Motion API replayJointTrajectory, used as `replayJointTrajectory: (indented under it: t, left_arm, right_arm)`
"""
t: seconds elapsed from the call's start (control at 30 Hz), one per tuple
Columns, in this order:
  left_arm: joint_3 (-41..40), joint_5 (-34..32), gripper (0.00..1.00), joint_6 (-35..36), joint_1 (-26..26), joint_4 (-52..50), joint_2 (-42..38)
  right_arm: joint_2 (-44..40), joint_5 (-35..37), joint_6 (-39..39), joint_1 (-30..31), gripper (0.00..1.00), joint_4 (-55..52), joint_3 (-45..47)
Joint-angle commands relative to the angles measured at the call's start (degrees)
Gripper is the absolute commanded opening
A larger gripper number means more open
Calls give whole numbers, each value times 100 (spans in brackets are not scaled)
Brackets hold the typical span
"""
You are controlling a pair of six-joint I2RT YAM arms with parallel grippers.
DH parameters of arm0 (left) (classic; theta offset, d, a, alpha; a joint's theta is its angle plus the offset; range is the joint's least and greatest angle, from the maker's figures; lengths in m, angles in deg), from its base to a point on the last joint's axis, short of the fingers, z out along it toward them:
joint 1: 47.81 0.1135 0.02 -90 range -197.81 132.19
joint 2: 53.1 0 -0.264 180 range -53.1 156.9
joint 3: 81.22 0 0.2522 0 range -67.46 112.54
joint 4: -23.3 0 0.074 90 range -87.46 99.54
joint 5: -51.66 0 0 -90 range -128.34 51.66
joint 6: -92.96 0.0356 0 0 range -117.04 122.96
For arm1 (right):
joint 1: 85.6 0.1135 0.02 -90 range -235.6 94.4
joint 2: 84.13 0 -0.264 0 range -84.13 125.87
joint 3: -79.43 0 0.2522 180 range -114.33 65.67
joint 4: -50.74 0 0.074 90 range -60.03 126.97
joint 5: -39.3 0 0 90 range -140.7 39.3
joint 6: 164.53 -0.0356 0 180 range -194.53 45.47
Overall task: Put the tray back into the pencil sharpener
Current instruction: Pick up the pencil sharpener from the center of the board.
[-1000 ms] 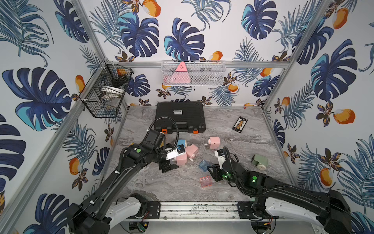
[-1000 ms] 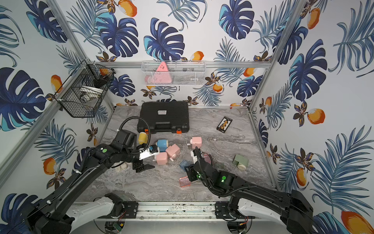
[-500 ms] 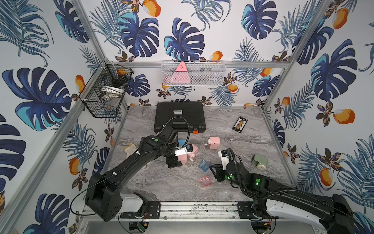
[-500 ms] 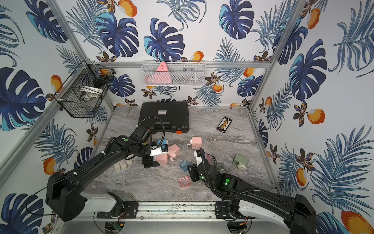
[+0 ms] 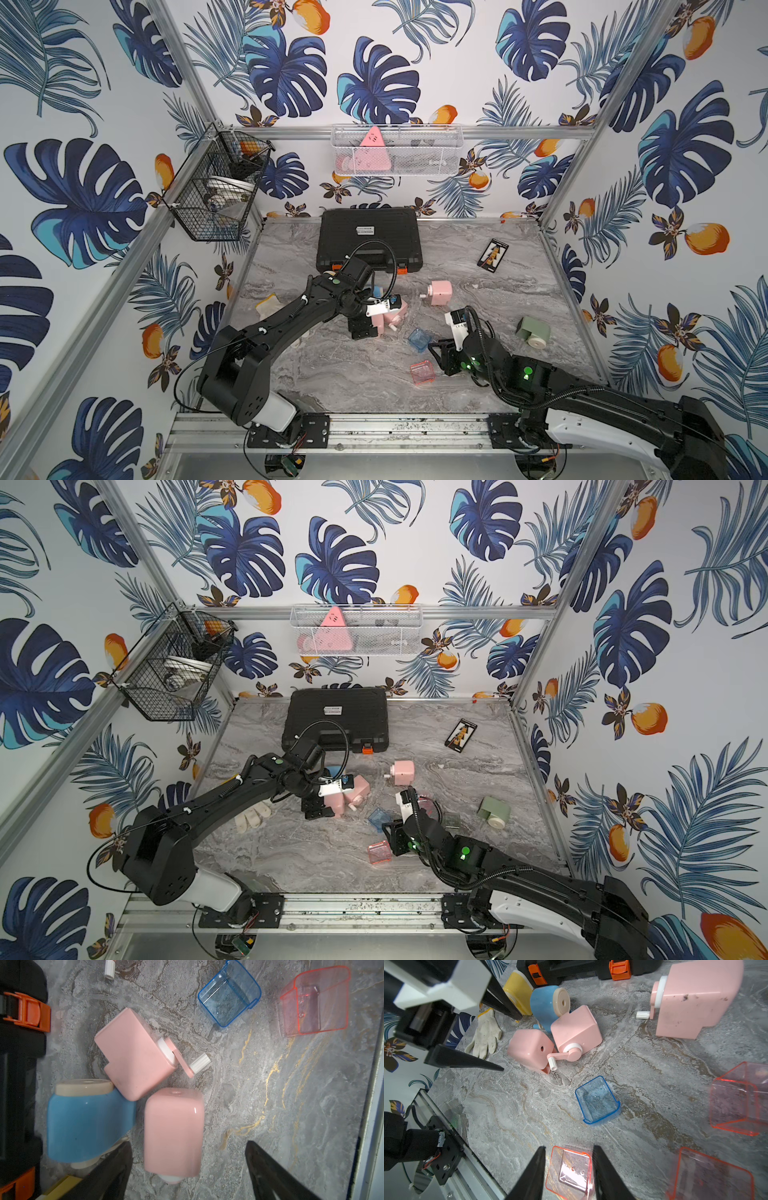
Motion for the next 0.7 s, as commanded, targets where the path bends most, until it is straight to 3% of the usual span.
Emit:
replayJointTrajectory:
  t: [0.0, 0.67]
  left_arm:
    - [76, -53, 89, 10, 9, 129, 148]
    - [5, -149, 79, 29, 26, 6, 712]
  right_arm:
    - [10, -43, -4, 0, 40, 155, 9]
    - [141, -287, 65, -5, 39, 137, 22]
